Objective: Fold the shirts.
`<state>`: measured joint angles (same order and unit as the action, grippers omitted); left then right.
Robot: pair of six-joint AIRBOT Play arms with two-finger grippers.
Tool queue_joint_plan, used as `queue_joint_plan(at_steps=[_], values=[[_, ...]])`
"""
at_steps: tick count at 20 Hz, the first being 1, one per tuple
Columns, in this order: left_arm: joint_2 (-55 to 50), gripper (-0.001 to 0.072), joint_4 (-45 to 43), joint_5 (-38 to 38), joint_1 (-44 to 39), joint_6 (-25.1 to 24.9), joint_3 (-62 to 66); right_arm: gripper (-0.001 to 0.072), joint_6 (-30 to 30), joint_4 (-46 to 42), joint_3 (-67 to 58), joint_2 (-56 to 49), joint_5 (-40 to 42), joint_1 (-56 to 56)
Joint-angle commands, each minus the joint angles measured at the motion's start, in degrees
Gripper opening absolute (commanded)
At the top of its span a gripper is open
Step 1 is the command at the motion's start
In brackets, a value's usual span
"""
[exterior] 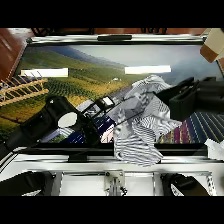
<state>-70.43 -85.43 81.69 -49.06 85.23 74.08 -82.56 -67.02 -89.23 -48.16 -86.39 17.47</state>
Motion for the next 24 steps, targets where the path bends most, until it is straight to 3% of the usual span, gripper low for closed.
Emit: queue_joint_plan(at_steps=[1,4,8,16,19,22,24], values=[[-0.48,0.0051,5.25,-7.45,3.1,0.9,0.07,0.0068,-2.93,-0.42,0.17,0.0,-6.78,0.0],[-0.57,0.0051,6.49,-8.11,2.73,-2.84,0.07,0.0068,-2.84,-1.11,1.84,-0.02,-4.17,0.0],[-0.66,0.0051,7.87,-3.45,0.28,-14.47,0.07,0.0068,-2.67,-1.79,2.32,-1.16,4.7,0.0],[-0.79,0.0051,4.28,3.54,0.87,-21.4,0.07,0.0068,0.39,0.44,2.25,-2.08,5.97,0.0],[-2.21,0.0051,1.99,4.28,0.87,-19.8,0.07,0.0068,1.05,0.74,0.37,-2.08,7.56,0.0],[-5.42,0.005,1.46,1.42,0.72,-5.84,0.11,0.0068,1.31,2.91,-3.45,-2.08,6.95,0.0],[-6.34,0.005,1.42,-1.53,-0.31,-3.85,0.13,0.0068,1.2,2.84,-5.88,-2.08,4.37,0.0]])
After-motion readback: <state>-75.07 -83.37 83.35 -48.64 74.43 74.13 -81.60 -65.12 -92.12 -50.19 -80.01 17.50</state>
